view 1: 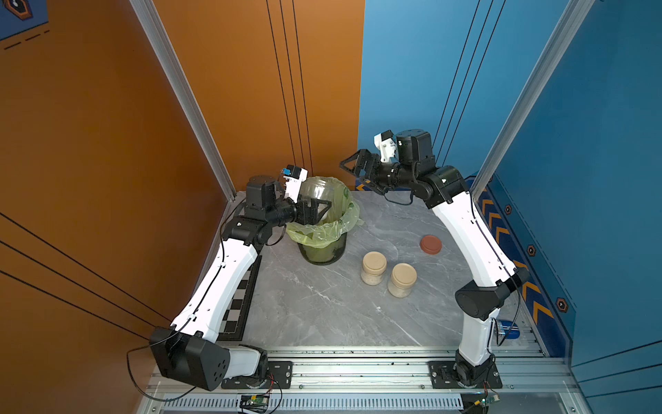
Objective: Empty moldy rice from jars
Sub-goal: Pour the moldy rice from the jar into the trash bin.
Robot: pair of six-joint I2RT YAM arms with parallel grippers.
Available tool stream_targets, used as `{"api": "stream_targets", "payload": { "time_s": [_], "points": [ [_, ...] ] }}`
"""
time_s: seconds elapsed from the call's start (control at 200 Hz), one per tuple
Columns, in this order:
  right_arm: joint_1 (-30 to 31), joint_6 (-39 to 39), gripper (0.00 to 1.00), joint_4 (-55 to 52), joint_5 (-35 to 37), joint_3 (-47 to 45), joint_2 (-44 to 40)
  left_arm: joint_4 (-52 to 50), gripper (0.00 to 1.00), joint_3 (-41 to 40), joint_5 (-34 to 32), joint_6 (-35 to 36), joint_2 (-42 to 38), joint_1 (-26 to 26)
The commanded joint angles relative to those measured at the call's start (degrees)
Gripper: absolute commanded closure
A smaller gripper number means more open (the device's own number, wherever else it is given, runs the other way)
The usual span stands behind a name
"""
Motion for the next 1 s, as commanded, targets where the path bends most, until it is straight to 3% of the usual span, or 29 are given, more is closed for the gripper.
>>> {"api": "stream_targets", "payload": {
  "time_s": [0.0, 0.395, 0.806, 0.931, 0.996],
  "points": [
    [0.8, -0.9, 0.0, 2.5, -2.5, 1.1, 2.9, 3.9, 1.0, 4.2, 0.6, 1.2, 1.4, 0.6],
    [3.9, -2.0, 0.0, 5.3, -1.0, 4.0, 9.2, 3.9, 1.0, 10.3, 1.1, 1.3, 8.0, 0.4],
    [5.1, -0.5, 0.0, 7.5, 0.8, 6.0, 14.2, 4.1, 1.0, 11.6, 1.2, 1.7, 9.7, -2.2],
    [5.3, -0.4, 0.09, 7.7, 0.9, 6.2, 14.9, 4.0, 1.0, 11.7, 1.0, 2.1, 9.8, -3.0],
    [5.3, -0.4, 0.2, 7.7, 0.6, 6.0, 15.1, 4.0, 1.0, 11.8, 0.4, 2.5, 9.8, -3.2]
  ]
}}
